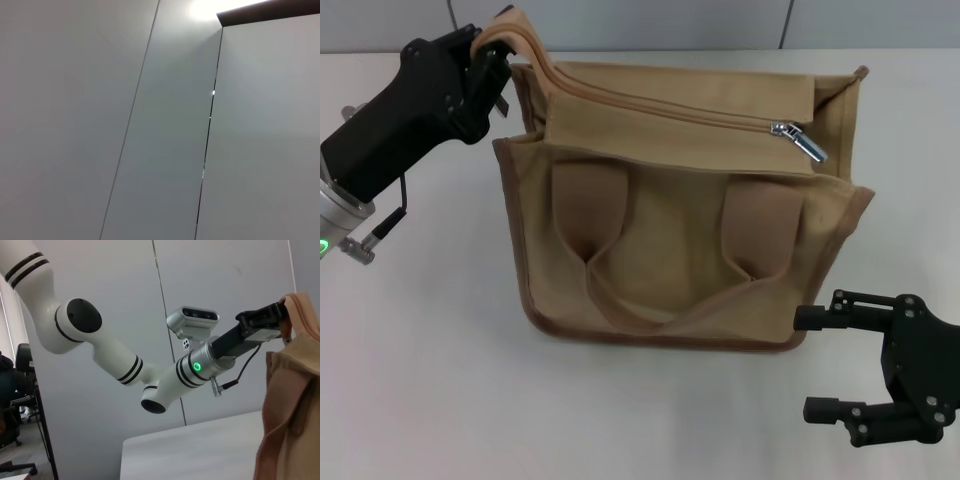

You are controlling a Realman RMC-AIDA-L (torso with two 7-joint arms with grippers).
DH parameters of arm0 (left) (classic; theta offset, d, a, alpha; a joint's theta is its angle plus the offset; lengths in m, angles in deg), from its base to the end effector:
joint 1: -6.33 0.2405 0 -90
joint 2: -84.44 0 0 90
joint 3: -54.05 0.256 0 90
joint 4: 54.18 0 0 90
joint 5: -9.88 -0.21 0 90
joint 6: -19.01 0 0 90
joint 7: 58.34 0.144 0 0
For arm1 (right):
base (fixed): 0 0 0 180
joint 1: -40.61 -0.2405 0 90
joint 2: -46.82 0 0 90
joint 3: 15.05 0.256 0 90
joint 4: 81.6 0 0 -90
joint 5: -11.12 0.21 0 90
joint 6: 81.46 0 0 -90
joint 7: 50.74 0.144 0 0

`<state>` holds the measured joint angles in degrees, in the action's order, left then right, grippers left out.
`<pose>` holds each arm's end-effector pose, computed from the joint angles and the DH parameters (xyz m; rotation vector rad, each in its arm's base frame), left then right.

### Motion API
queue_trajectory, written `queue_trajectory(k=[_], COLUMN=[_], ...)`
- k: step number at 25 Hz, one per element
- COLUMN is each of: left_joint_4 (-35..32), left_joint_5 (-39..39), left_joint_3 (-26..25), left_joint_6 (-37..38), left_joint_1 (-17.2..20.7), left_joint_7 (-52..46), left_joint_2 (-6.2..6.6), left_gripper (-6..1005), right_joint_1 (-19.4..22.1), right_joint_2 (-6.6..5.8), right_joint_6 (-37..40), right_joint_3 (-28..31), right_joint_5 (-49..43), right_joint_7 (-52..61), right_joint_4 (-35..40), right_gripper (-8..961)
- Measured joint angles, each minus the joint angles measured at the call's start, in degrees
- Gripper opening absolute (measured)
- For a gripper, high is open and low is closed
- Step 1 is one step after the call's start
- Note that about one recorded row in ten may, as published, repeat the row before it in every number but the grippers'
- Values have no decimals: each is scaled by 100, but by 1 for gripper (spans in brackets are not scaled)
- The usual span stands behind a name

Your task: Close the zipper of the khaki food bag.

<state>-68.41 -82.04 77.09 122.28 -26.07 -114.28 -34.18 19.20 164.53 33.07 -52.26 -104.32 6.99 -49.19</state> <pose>-0.2328 0.3185 0.0185 -2.1933 -0.3726 -1.5038 0.2791 0.2321 0.0084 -2.9037 0.2657 1.0655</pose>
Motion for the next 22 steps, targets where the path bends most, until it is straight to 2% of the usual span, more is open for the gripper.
queue_trajectory(k=[6,10,12,13,14,18,19,20,22], left_joint_4=[203,-95,-575,-1165,-1165,-1747,-1794,-1811,-1821], left_joint_5=[30,-28,-149,-318,-318,-605,-832,-982,-1098], left_joint_3=[-70,-29,134,369,369,679,765,813,863], left_joint_6=[-34,-49,5,132,132,569,820,911,950], left_joint_1=[209,431,597,804,804,1081,1144,1155,1155], left_joint_7=[269,-96,-527,-1006,-1006,-1500,-1545,-1540,-1531], left_joint_2=[-13,91,193,344,344,751,921,961,947], left_gripper=[120,123,125,126,170,347,394,440,533], right_joint_1=[-29,-79,-112,-144,-144,-248,-267,-289,-318], right_joint_2=[23,38,39,48,48,59,60,59,60], right_joint_6=[-3,-50,-93,-133,-133,-248,-278,-307,-333], right_joint_3=[3,-14,-14,-14,-14,-24,-24,-23,-24], right_joint_5=[-6,-9,-11,-23,-23,-51,-54,-56,-58], right_joint_7=[-7,-9,-8,16,16,26,25,24,19], right_joint_4=[-6,-83,-126,-149,-149,-283,-312,-348,-394], right_gripper=[802,802,802,802,802,802,802,802,802])
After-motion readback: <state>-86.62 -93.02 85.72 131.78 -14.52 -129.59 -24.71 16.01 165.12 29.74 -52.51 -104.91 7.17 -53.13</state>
